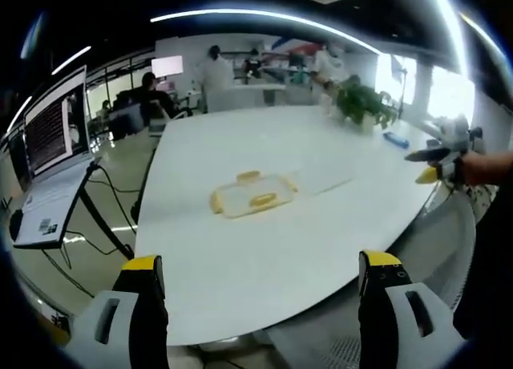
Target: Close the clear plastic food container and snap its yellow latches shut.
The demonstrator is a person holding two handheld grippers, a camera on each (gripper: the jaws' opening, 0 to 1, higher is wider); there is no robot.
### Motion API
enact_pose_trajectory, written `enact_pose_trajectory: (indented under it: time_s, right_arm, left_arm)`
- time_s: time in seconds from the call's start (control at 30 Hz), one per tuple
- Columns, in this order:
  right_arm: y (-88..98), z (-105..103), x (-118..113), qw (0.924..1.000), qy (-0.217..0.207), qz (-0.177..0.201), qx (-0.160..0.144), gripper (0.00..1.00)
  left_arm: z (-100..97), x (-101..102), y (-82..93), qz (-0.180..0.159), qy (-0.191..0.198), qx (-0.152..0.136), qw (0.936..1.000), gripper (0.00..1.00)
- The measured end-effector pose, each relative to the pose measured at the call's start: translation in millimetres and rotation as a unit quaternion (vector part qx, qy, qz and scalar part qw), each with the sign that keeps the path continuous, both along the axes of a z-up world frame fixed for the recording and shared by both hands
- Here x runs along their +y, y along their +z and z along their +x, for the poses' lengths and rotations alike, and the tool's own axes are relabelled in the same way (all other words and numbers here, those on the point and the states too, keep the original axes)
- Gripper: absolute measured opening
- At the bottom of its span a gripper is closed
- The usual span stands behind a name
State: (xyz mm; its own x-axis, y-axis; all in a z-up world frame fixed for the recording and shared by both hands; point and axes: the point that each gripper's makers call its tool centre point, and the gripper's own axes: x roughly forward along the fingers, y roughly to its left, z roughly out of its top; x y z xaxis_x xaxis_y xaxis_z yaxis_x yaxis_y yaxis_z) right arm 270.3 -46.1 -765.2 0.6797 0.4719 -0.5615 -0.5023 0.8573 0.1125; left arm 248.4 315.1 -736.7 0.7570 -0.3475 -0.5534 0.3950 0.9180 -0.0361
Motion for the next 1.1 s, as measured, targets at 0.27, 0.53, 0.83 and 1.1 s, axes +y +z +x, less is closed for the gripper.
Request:
enact_pose_trajectory:
  time_s: [0.27, 0.53, 0.83, 1.1]
  right_arm:
    - [-1.1, -0.9, 3.6, 1.0000, -0.002, -0.002, 0.003, 1.00]
    - [-2.1, -1.7, 14.9, 1.0000, -0.001, -0.003, 0.009, 1.00]
    - [-0.4, -0.1, 21.4, 0.9998, -0.003, -0.016, 0.013, 1.00]
    - [-1.1, -0.5, 31.5, 0.9997, -0.006, -0.018, 0.017, 1.00]
  left_arm:
    - [0.1, 3.1, -7.4, -0.001, -0.003, 0.007, 1.0000, 0.99]
    - [-0.3, 8.3, -12.3, -0.002, -0.005, 0.012, 0.9999, 0.99]
    - [-0.5, 11.6, -15.6, -0.005, -0.014, 0.019, 0.9997, 0.99]
    - [2.1, 16.8, -20.5, -0.006, -0.019, 0.022, 0.9996, 0.99]
